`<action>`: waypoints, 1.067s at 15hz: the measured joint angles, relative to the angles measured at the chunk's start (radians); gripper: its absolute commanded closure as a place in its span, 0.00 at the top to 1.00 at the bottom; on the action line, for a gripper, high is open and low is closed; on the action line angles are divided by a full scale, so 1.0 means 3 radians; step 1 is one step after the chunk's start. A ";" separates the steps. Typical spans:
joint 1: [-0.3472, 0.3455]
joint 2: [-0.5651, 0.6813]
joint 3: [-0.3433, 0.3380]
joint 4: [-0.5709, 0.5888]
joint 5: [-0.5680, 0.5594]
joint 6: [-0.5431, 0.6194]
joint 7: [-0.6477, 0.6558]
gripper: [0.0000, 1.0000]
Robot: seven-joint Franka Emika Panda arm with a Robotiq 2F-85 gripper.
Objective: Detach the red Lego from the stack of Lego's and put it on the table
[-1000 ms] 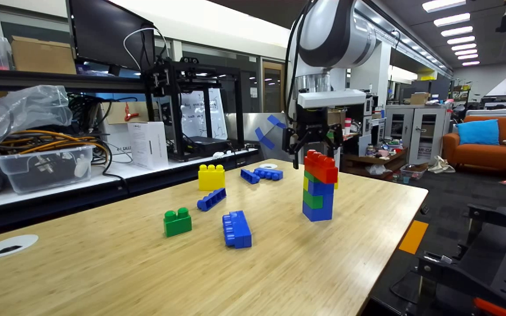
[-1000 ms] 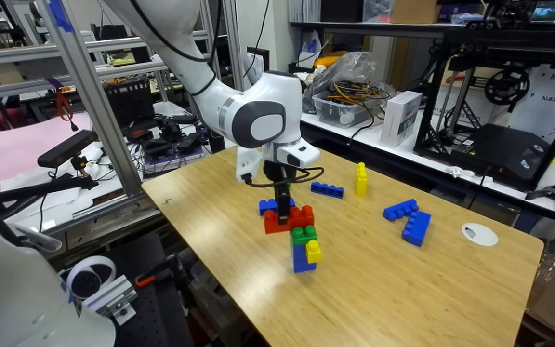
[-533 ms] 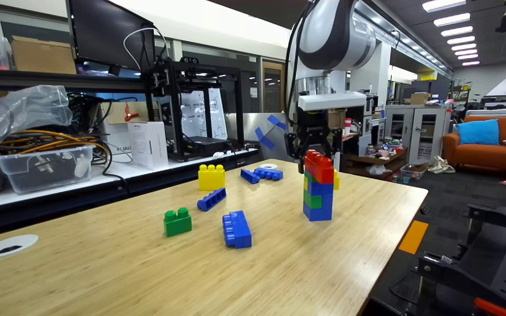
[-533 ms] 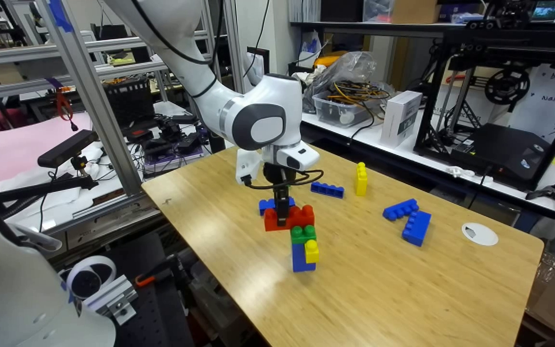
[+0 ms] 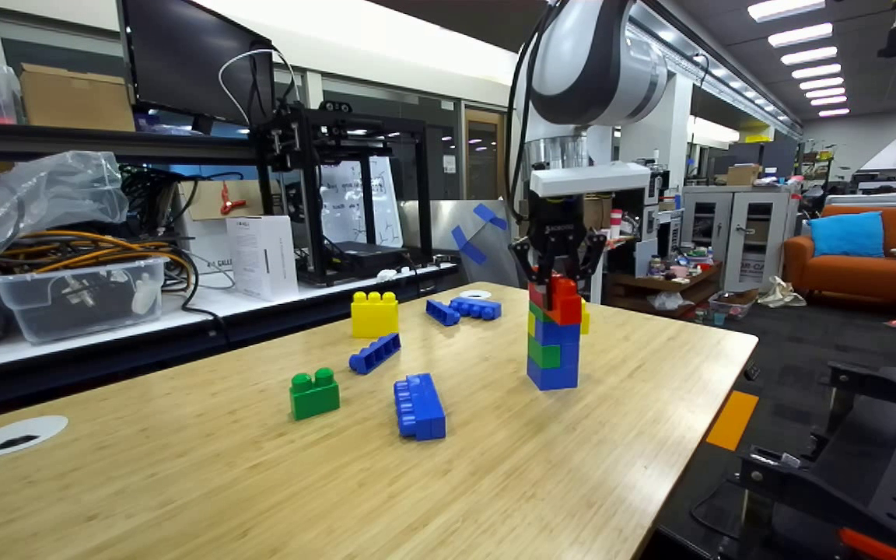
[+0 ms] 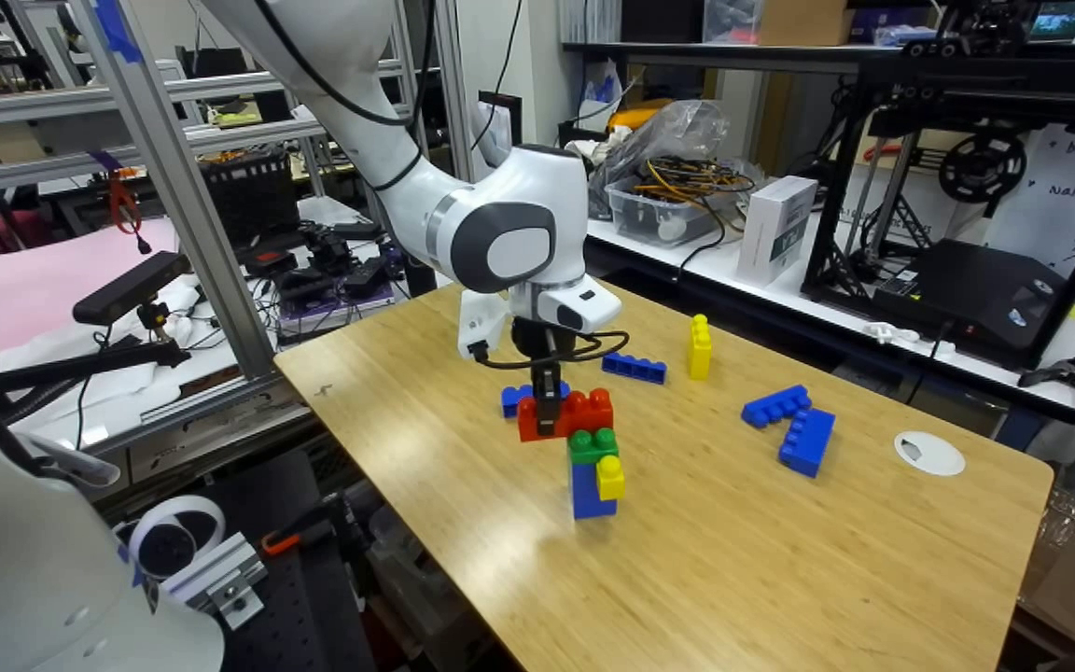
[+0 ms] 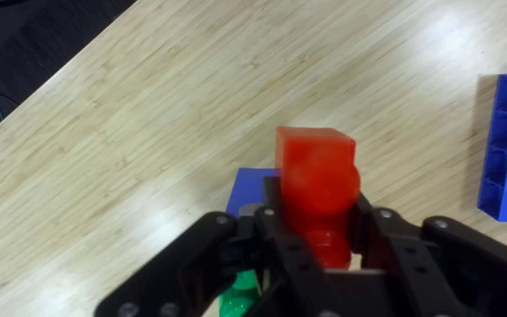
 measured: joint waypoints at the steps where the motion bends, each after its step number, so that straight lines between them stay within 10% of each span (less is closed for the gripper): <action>1: 0.0000 0.0000 -0.0002 0.0000 0.0000 -0.0001 0.0000 0.11; 12: 0.0005 -0.0516 0.0027 0.0000 0.0104 -0.0307 -0.0232 0.11; 16: -0.0004 -0.0498 0.0076 0.0098 0.0650 -0.0489 -0.0910 0.11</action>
